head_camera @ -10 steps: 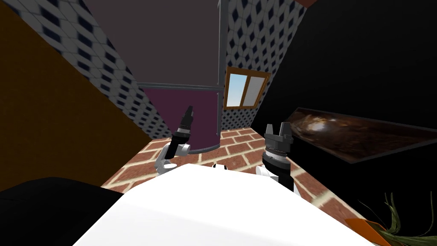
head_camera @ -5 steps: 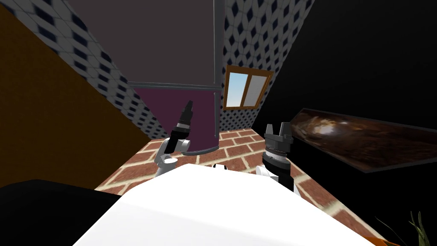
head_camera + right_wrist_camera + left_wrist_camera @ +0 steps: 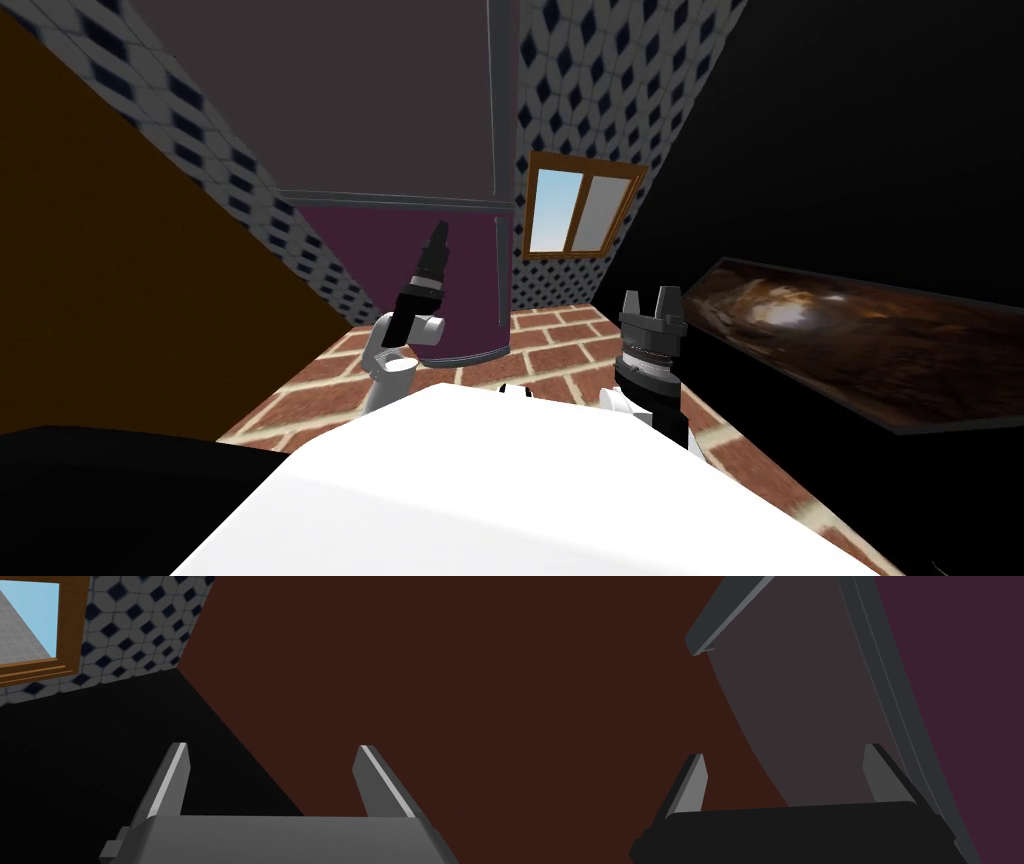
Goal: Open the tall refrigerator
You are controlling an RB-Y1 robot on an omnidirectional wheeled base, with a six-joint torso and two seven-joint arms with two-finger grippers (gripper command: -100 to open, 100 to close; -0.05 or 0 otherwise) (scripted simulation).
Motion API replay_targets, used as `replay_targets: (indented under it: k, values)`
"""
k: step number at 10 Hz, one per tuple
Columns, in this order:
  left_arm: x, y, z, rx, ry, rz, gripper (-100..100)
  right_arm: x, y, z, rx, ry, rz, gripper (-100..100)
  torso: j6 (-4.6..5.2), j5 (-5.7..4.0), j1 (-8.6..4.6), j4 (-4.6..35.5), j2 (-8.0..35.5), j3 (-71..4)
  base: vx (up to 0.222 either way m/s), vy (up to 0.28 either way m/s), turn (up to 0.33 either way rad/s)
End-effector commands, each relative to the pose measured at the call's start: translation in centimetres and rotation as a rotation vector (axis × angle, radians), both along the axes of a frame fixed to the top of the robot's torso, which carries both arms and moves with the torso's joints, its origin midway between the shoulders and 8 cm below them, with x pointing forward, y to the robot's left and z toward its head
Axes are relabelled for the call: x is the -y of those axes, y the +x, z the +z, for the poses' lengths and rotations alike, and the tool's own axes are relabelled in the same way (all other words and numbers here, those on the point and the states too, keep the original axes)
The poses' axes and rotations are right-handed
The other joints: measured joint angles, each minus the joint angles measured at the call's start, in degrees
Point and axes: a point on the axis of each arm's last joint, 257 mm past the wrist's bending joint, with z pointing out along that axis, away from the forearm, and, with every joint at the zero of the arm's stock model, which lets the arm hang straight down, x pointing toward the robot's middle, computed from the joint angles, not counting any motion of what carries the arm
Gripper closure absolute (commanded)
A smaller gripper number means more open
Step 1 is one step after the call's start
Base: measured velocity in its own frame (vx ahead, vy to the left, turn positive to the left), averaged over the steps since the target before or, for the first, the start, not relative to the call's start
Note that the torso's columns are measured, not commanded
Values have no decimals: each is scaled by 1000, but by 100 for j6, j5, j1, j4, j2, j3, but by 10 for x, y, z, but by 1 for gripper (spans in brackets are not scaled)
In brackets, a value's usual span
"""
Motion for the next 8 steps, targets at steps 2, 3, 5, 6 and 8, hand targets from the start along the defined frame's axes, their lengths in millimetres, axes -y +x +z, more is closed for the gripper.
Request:
replay_targets:
  k: [2, 3, 5, 6, 8]
  values:
    - [-6, 5, 12, -9, -3, 32, -100, 0, 0, 0, 0, 0, 0, 0, 0, 0, 1, 7, 25, 15, 70, -102, 34]
    - [-9, 7, 20, -8, -6, 49, -100, 0, 0, 0, 0, 0, 0, 0, 0, 3, 15, 8, 28, 17, 99, -68, 43]
    - [-13, 9, 27, -12, -12, 67, -100, 0, 0, 0, 0, 0, 0, 0, 0, 0, 0, -1, -5, -3, 117, -96, 55]
    - [-16, 10, 35, -9, -18, 82, -100, 0, 0, 0, 0, 0, 0, 0, 1, 2, 9, 1, 10, 5, 79, -93, 38]
    - [-20, 12, 42, -16, -27, 99, -100, 0, 0, 0, 0, 0, 0, 0, 0, 3, 14, 7, 25, 16, 72, -72, 32]
